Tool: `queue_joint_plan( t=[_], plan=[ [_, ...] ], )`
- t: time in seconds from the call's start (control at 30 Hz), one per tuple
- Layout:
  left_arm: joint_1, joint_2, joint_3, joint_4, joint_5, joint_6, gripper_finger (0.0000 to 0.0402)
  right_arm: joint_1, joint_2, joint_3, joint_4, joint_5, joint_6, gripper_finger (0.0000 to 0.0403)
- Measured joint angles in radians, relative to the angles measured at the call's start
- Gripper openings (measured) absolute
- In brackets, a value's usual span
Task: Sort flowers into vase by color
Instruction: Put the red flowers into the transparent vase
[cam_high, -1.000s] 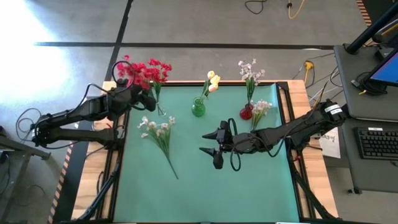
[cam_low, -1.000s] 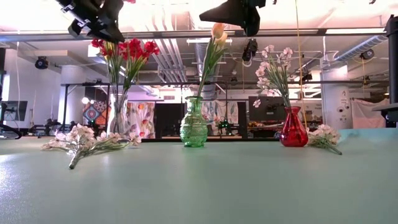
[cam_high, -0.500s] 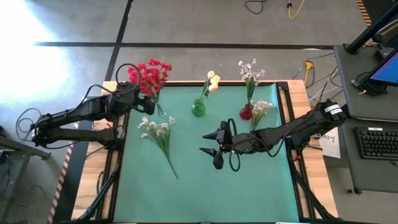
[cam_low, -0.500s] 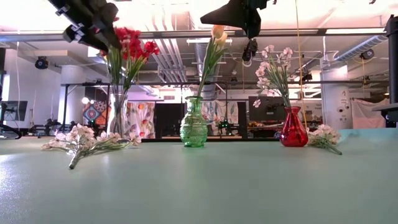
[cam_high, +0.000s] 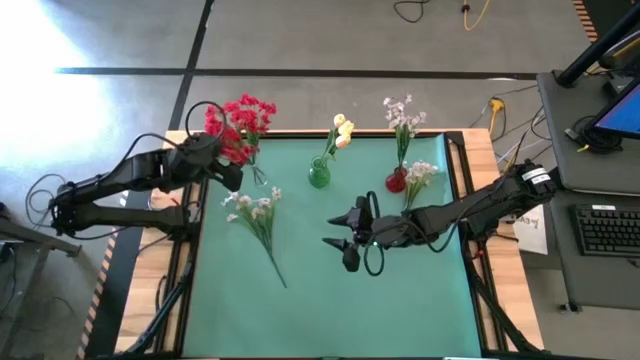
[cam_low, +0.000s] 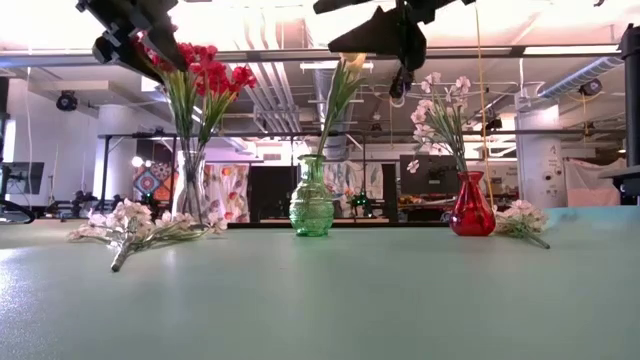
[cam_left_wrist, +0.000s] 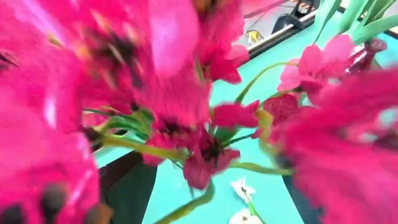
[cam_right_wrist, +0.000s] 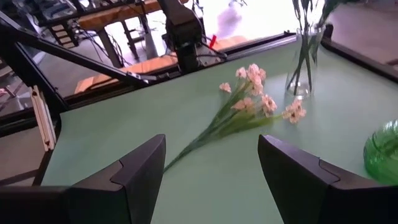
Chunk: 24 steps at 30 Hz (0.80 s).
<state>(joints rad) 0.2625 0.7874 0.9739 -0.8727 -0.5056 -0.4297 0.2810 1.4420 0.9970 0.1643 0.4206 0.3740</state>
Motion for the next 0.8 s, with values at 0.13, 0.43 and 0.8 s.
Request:
queue_joint_plan(
  t=[0.13,0.43,0.8],
  plan=[
    [0.000,0.002,0.040,-0.057,0.000,0.000,0.0313,0.000,0.000,0.000,-0.050,0.000,0.059,0.0249],
    [0.000,0.002,0.174,-0.196,0.001,0.001,0.0314,0.000,-0.006,0.000,-0.289,-0.004,0.309,0.0249],
    [-0.015,0.002,0.252,-0.224,0.105,0.009,0.0314,0.002,-0.007,0.000,-0.795,-0.038,0.681,0.0249]
  ],
)
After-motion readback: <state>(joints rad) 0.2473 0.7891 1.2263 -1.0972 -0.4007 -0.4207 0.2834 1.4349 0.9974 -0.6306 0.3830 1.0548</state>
